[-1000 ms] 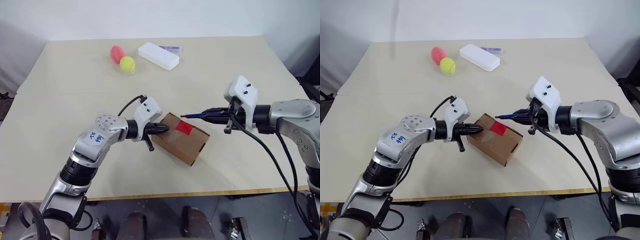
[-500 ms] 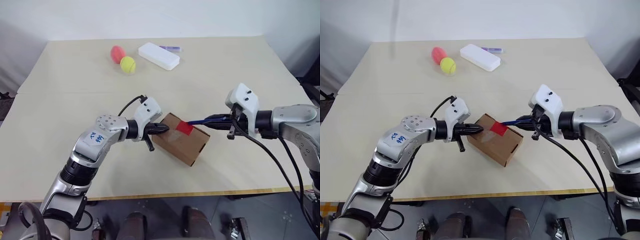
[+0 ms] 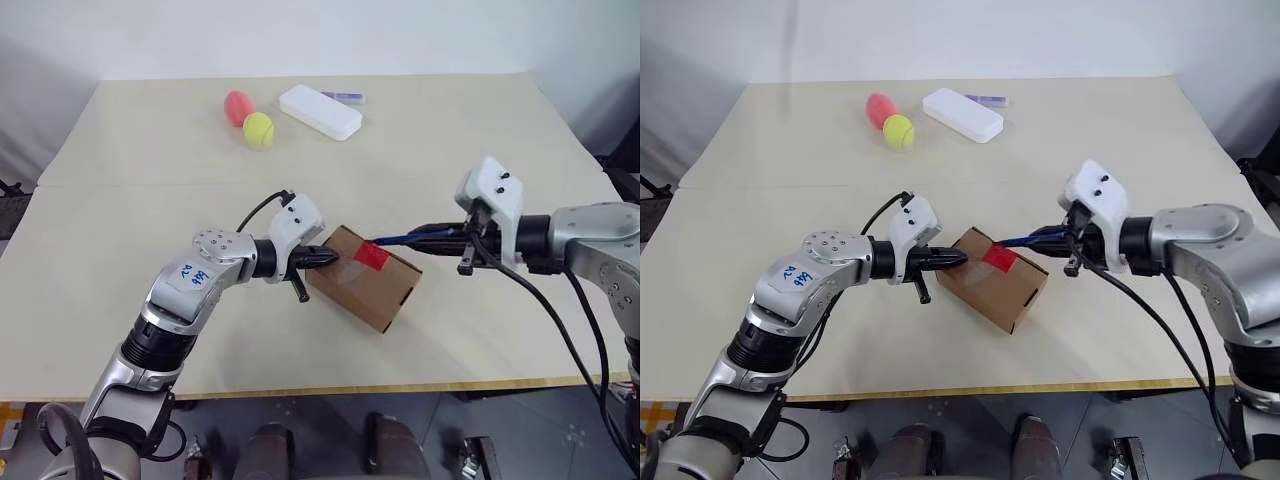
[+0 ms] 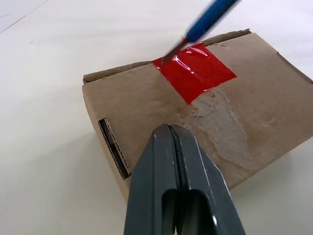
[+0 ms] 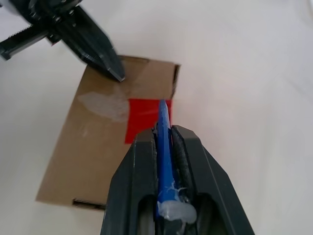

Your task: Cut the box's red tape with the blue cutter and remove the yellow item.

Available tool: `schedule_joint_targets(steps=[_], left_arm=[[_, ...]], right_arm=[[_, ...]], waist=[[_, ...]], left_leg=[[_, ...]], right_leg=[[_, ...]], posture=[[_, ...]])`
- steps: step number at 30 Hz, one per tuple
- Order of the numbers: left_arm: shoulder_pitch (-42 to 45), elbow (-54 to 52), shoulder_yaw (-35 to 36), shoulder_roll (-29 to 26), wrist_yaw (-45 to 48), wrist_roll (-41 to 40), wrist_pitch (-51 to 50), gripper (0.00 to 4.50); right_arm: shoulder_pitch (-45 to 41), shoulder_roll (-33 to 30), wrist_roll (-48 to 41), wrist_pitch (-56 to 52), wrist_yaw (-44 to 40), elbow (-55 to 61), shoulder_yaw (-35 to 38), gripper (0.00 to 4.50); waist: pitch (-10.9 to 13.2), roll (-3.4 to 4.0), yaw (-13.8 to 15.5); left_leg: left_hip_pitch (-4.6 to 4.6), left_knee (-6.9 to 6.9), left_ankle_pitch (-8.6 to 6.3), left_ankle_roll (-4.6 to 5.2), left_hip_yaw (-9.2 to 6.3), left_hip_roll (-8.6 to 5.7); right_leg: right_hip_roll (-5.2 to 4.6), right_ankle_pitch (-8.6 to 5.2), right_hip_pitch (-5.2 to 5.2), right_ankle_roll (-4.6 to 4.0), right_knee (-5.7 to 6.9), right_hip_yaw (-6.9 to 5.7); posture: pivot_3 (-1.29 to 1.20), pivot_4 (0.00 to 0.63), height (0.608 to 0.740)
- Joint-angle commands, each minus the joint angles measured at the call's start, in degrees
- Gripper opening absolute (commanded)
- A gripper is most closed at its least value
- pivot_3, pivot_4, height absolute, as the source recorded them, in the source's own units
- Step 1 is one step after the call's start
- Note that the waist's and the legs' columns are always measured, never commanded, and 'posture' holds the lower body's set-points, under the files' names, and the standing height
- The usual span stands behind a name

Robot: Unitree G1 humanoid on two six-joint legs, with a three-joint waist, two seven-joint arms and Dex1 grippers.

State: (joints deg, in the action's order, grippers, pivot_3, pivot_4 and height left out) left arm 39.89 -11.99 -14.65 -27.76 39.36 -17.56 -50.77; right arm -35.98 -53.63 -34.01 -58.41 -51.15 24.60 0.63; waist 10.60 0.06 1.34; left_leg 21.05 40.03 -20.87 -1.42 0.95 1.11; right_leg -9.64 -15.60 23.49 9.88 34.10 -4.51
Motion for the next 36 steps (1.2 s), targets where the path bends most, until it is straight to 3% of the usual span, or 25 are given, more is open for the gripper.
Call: schedule_joint_targets(steps=[1, 16, 36], left_arm=[[0.4, 0.5, -0.6, -0.1, -0.3, 1.3, 0.0, 0.01], [0.1, 0.3, -0.5, -0.3, -0.2, 1.1, -0.1, 0.01], [0.1, -0.1, -0.6, 0.1, -0.6, 1.3, -0.4, 0.01]], right_arm=[[1.7, -1.8, 0.4, 0.6, 0.0, 1.4, 0.8, 0.14], [-0.3, -1.0, -2.6, -0.2, 1.9, 0.5, 5.3, 0.14], [-2.9, 2.9, 1.5, 4.1, 2.4, -4.6, -1.3, 0.14]], waist=[[0.0, -0.01, 0.0], [0.0, -0.01, 0.0], [0.0, -0.01, 0.0]], left_leg=[[0.00, 0.00, 0.00, 0.00, 0.01, 0.00], [0.00, 0.02, 0.00, 0.00, 0.00, 0.00], [0.01, 0.03, 0.00, 0.00, 0.01, 0.00]], right_leg=[[0.00, 0.00, 0.00, 0.00, 0.00, 0.00], [0.00, 0.01, 0.00, -0.01, 0.01, 0.00], [0.00, 0.01, 0.00, -0.01, 0.00, 0.00]], posture=[[0.00, 0.150, 0.740], [0.00, 0.150, 0.740], [0.00, 0.150, 0.740]])
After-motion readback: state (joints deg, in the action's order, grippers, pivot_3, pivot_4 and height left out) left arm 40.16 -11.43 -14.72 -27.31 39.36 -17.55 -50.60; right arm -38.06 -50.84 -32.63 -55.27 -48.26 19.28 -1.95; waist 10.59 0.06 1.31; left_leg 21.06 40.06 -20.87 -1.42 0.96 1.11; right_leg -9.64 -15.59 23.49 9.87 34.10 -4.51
